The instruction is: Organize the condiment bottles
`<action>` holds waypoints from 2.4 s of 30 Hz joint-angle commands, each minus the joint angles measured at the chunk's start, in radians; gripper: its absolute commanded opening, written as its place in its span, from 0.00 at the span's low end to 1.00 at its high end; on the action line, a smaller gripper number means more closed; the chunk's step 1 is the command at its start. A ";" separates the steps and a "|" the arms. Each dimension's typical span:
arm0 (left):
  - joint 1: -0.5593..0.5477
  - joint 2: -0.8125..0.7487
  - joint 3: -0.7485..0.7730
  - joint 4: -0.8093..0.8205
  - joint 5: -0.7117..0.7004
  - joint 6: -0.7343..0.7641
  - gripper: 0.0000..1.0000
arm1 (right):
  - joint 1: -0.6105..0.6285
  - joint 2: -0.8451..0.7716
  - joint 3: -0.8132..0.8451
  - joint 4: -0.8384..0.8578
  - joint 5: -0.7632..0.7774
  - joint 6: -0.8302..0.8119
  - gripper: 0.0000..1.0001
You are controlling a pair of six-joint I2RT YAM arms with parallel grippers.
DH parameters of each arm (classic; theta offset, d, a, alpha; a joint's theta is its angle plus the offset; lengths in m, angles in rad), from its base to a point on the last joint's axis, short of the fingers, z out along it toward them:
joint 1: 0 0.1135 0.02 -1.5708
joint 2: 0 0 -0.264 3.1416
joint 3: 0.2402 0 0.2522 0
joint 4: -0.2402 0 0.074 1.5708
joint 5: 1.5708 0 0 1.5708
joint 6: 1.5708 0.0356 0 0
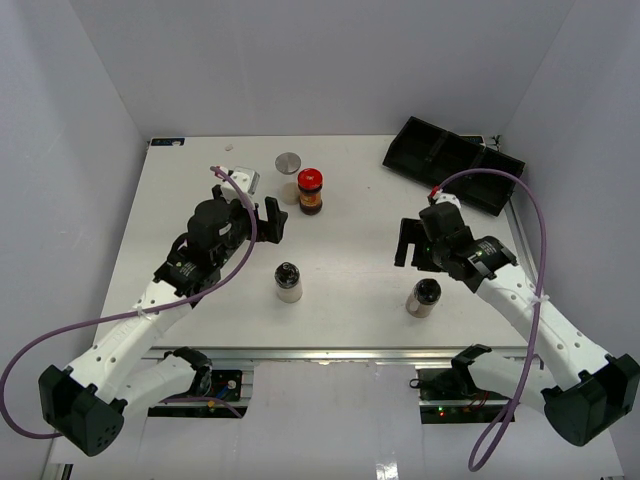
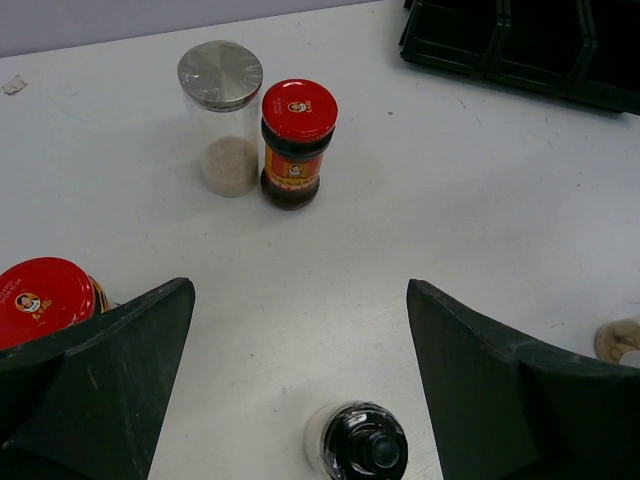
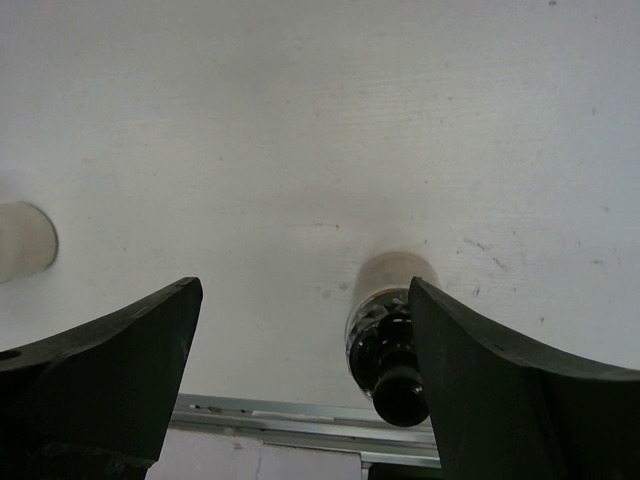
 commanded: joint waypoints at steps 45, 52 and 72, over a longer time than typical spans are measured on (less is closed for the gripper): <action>0.003 -0.014 -0.012 0.001 -0.045 0.020 0.98 | 0.050 -0.026 -0.236 0.001 0.140 0.102 0.52; 0.003 -0.015 -0.009 0.000 -0.021 0.005 0.98 | 0.041 0.200 0.151 -0.023 0.204 -0.008 0.08; -0.005 0.063 0.065 -0.089 0.063 -0.081 0.98 | -0.493 0.911 1.162 0.133 0.178 -0.271 0.08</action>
